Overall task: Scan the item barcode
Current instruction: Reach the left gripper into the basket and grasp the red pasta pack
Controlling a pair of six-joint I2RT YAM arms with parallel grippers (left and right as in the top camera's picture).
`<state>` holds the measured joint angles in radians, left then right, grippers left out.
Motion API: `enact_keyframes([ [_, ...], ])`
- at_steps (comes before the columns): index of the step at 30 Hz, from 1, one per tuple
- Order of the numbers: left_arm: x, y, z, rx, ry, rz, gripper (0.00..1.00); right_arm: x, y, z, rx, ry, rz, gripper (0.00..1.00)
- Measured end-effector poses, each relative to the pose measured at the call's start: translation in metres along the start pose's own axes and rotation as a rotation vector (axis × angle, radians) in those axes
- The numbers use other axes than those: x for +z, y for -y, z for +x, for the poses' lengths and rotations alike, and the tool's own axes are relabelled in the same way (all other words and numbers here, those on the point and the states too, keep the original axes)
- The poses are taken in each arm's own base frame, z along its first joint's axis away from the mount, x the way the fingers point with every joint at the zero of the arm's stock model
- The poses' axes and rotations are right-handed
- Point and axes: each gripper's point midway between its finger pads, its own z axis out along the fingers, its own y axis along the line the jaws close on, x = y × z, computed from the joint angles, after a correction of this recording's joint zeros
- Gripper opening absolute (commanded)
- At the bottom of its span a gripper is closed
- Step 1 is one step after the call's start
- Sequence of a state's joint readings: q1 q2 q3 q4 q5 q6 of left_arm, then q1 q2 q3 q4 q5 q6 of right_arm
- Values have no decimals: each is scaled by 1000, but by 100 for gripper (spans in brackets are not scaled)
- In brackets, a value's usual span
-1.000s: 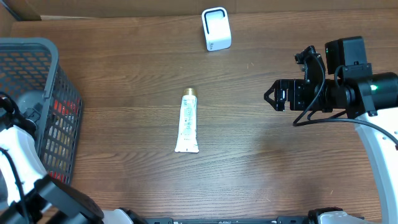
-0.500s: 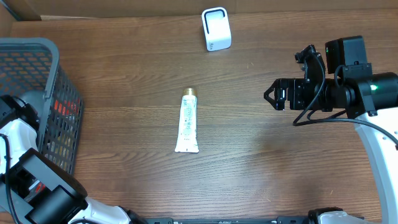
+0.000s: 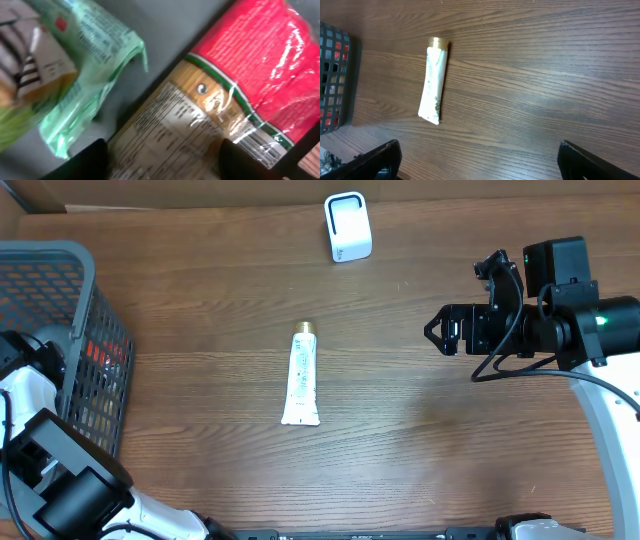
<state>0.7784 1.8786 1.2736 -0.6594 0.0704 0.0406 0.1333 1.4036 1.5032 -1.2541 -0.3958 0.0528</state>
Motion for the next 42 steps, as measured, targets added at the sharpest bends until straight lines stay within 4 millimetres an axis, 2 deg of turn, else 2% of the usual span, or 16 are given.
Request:
enact_keyframes([
  [1, 1, 1, -1, 1, 1, 6, 43, 0, 0, 0, 0, 0, 0, 100],
  [3, 2, 2, -3, 14, 8, 15, 20, 0, 0, 0, -1, 1, 0, 100],
  [4, 2, 3, -5, 19, 12, 19, 4, 0, 0, 0, 0, 0, 0, 100],
  [8, -1, 3, -15, 48, 44, 17, 4, 0, 0, 0, 0, 1, 0, 100],
  [16, -5, 3, -17, 46, 11, 19, 4, 0, 0, 0, 14, 1, 0, 100],
  [27, -29, 1, -27, 31, -78, 4, 4, 0, 0, 0, 22, 1, -1, 100],
  [28, -30, 1, -29, 32, -76, 5, 13, 0, 0, 0, 22, 1, 0, 100],
  [29, -32, 1, -29, 32, -77, 5, 34, 0, 0, 0, 22, 1, 0, 100],
  [30, -33, 2, -29, 30, -81, 6, 50, 0, 0, 0, 22, 1, 0, 100],
  [32, -33, 2, -24, 26, -99, 7, 72, 0, 0, 0, 22, 1, 0, 100],
  [35, -33, 3, -22, 16, -107, 14, 83, 0, 0, -1, 21, 5, -1, 100],
  [42, -33, 10, -21, 46, -108, 59, 84, 0, 0, -1, 20, 5, -1, 100],
])
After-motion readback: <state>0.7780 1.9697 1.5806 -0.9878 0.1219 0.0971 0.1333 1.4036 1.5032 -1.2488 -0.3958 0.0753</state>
